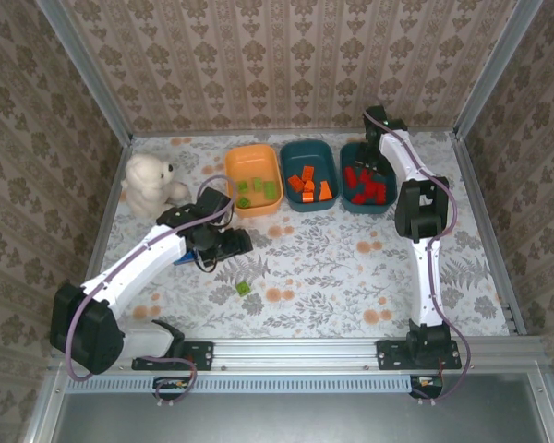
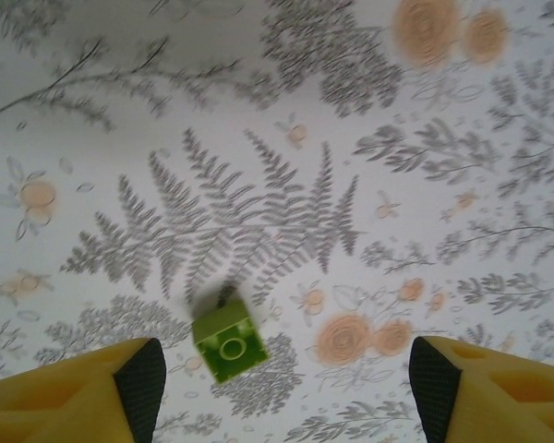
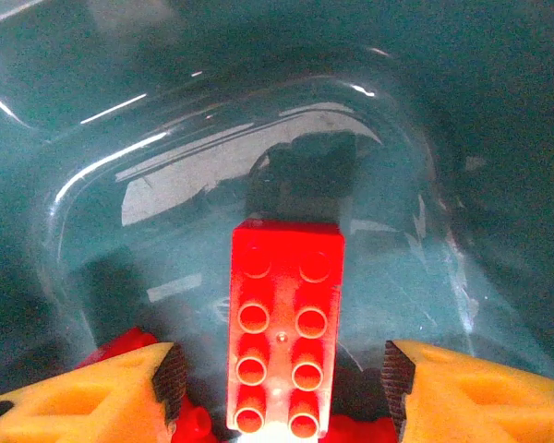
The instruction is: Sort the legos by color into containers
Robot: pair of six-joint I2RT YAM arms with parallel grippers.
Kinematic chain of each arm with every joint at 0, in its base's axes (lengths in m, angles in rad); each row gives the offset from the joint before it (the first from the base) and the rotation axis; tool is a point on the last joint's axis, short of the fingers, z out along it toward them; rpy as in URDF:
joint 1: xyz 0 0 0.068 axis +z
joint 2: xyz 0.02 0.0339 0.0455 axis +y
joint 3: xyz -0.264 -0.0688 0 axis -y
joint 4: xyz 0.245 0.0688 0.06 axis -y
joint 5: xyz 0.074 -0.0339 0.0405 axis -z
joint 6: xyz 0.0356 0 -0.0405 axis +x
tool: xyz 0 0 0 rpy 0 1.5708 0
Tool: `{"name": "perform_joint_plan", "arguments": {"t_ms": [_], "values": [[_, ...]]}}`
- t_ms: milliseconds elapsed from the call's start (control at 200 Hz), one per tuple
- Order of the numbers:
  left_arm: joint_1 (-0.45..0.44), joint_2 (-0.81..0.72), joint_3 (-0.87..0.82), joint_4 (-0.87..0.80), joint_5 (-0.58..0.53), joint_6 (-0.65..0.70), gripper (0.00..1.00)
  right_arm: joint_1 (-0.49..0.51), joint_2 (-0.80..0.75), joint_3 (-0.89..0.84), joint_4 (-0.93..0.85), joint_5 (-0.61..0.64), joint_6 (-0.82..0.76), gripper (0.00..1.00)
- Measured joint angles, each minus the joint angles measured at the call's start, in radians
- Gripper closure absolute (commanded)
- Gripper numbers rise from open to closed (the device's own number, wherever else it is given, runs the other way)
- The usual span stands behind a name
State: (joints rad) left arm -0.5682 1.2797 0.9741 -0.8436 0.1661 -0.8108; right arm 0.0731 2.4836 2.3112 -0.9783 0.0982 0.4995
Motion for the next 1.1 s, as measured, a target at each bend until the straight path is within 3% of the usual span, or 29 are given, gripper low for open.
{"name": "perform_joint_plan", "arguments": {"t_ms": [105,245,480,640,765,895,1100], "values": [[-0.008,0.0,-0.023,-0.019,-0.012,-0.045,0.26,0.009,-0.075,-0.047,0.011,-0.001,0.001,0.44],[-0.029,0.01,-0.082,-0.016,-0.005,-0.118,0.25,0.073,-0.346,-0.253,0.079,-0.011,0.001,0.45],[-0.071,0.049,-0.163,-0.001,0.004,-0.228,0.23,0.389,-0.916,-0.787,0.273,-0.089,0.043,0.44],[-0.098,0.084,-0.183,0.059,0.014,-0.29,0.24,0.542,-1.153,-1.188,0.38,-0.165,0.08,0.39],[-0.125,0.144,-0.182,0.098,0.013,-0.312,0.27,0.605,-1.318,-1.442,0.434,-0.287,0.114,0.34],[-0.157,0.204,-0.182,0.114,0.011,-0.331,0.34,0.613,-1.46,-1.558,0.453,-0.383,0.14,0.3],[-0.165,0.229,-0.18,0.139,-0.012,-0.348,0.5,0.613,-1.548,-1.57,0.456,-0.429,0.145,0.3]]}}
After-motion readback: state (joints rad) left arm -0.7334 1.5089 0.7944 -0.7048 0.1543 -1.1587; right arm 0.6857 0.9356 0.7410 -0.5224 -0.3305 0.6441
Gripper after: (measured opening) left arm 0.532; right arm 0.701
